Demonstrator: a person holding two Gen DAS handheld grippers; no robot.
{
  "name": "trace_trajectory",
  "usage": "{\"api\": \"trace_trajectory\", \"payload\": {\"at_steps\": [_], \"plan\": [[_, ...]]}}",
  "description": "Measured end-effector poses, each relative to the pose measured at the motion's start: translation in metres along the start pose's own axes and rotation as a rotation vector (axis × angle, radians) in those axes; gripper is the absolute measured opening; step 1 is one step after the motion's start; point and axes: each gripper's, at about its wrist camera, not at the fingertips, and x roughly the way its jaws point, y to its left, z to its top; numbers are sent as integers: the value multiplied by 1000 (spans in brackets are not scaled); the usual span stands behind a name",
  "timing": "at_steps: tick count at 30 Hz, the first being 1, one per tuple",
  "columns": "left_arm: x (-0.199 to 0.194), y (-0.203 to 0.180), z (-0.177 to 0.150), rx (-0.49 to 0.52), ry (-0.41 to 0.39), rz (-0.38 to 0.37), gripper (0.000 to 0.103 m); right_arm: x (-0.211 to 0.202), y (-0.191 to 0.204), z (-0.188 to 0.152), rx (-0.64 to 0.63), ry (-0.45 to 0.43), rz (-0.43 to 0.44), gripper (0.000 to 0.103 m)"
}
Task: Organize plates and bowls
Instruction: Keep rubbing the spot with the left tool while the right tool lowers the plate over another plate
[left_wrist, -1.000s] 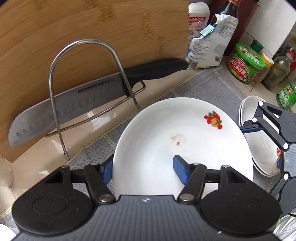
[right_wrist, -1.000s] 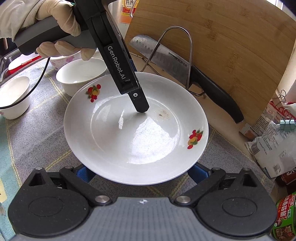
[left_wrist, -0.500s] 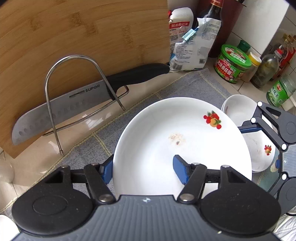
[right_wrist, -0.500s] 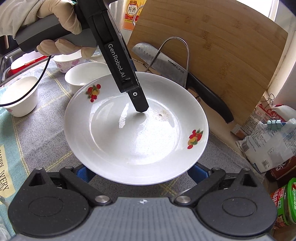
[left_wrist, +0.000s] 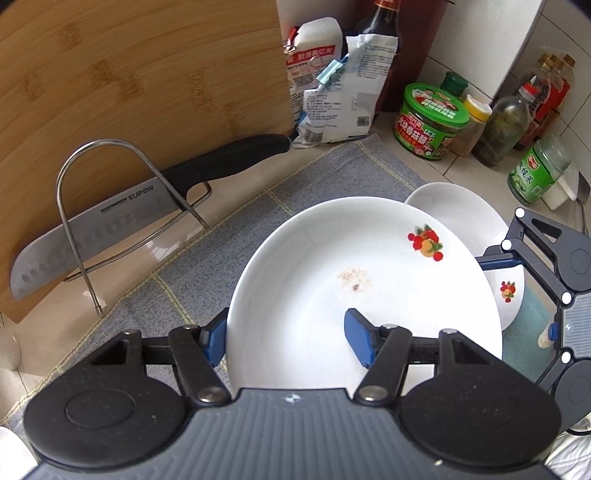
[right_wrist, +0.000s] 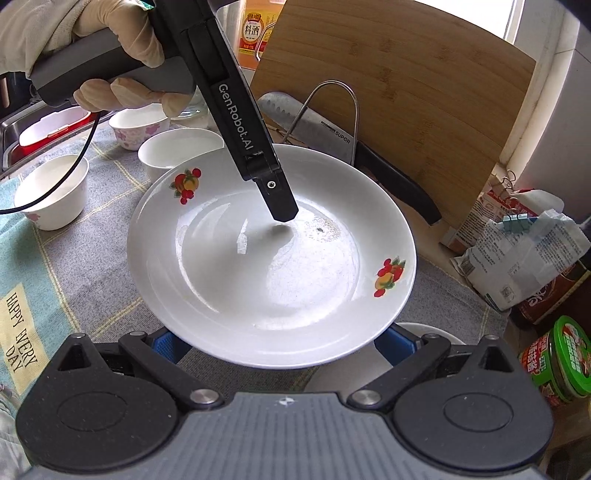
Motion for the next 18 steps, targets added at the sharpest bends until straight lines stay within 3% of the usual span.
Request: {"api": "trace_trajectory", "payload": {"at_steps": [18], "plan": [[21, -60, 29, 150, -1, -70, 63, -37, -12, -39, 133, 13, -120, 103]]}}
